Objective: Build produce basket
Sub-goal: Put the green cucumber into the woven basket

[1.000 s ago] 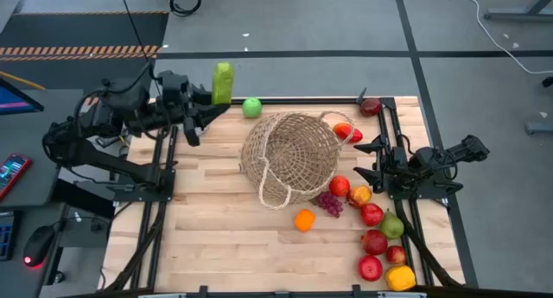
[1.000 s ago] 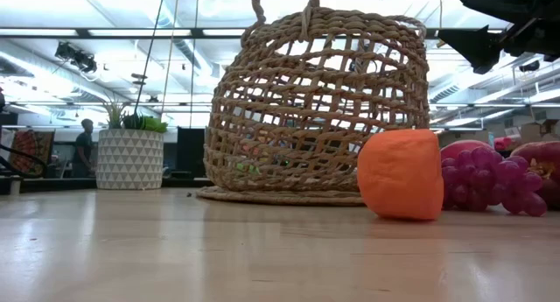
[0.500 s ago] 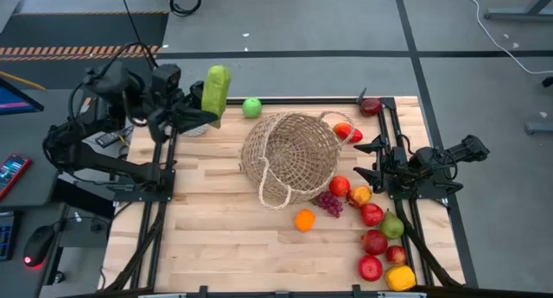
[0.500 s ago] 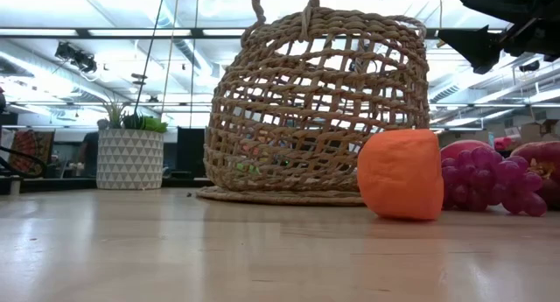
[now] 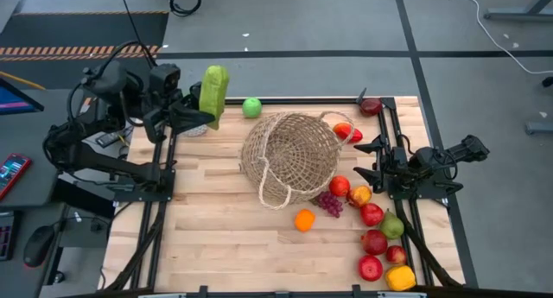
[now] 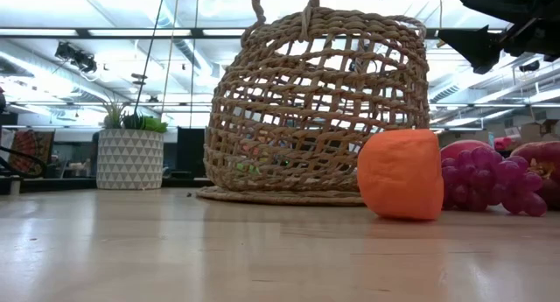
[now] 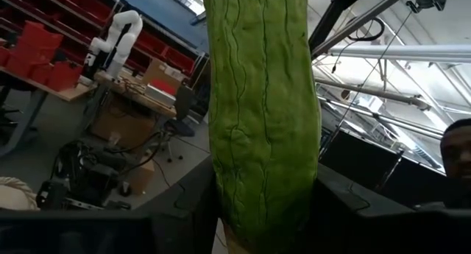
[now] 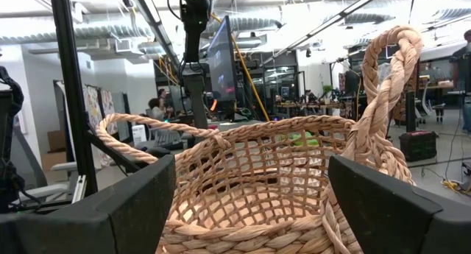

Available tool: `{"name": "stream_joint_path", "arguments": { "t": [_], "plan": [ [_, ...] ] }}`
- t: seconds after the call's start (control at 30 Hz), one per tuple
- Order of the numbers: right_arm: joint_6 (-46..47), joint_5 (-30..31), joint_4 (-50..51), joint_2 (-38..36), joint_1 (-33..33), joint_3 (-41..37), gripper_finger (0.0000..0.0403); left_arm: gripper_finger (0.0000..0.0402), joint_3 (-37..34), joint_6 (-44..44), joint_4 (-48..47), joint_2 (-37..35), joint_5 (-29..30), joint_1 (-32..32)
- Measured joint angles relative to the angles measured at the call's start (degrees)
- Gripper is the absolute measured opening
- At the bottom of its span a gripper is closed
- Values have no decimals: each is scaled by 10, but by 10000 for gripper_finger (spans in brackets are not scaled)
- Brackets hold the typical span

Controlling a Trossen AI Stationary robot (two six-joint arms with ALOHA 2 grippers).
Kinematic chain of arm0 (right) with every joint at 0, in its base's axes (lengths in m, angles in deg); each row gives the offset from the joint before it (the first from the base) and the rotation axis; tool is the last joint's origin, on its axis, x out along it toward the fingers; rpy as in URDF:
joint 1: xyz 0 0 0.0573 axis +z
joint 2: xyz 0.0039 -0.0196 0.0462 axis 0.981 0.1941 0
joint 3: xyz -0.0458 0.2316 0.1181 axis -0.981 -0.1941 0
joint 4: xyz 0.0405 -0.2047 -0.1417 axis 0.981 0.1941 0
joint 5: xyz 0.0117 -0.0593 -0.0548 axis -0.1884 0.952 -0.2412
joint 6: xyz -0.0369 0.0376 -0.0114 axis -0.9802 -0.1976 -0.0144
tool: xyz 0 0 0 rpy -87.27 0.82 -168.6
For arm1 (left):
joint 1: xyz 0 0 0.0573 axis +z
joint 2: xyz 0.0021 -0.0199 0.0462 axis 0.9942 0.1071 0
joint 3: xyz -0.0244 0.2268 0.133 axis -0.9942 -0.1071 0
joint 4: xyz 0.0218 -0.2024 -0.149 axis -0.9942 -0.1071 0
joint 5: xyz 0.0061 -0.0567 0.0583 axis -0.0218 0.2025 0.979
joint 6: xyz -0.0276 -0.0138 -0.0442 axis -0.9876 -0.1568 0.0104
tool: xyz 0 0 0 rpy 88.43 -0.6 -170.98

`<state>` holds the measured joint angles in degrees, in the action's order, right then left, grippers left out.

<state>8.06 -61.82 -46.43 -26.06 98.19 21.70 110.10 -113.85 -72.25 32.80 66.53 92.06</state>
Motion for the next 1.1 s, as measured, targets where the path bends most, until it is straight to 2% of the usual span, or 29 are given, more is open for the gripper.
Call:
{"name": "stream_joint_path", "arguments": {
  "t": [0.27, 0.37, 0.47, 0.6, 0.67, 0.83, 1.1],
  "plan": [
    [0, 0, 0, 0, 0, 0, 360, 160, 0, 2, 0, 4, 1, 0],
    [0, 0, 0, 0, 0, 0, 360, 160, 0, 18, -4, 15, 20, 0],
    [0, 0, 0, 0, 0, 0, 360, 160, 1, 16, -2, 46, 53, -5],
    [0, 0, 0, 0, 0, 0, 360, 160, 0, -9, -4, 109, 54, -9],
    [0, 0, 0, 0, 0, 0, 360, 160, 0, -34, -1, 142, 45, -9],
    [0, 0, 0, 0, 0, 0, 360, 160, 12, -69, 3, 217, -23, -12],
    [0, 0, 0, 0, 0, 0, 360, 160, 128, -108, -9, 350, -63, -32]
  ]
}}
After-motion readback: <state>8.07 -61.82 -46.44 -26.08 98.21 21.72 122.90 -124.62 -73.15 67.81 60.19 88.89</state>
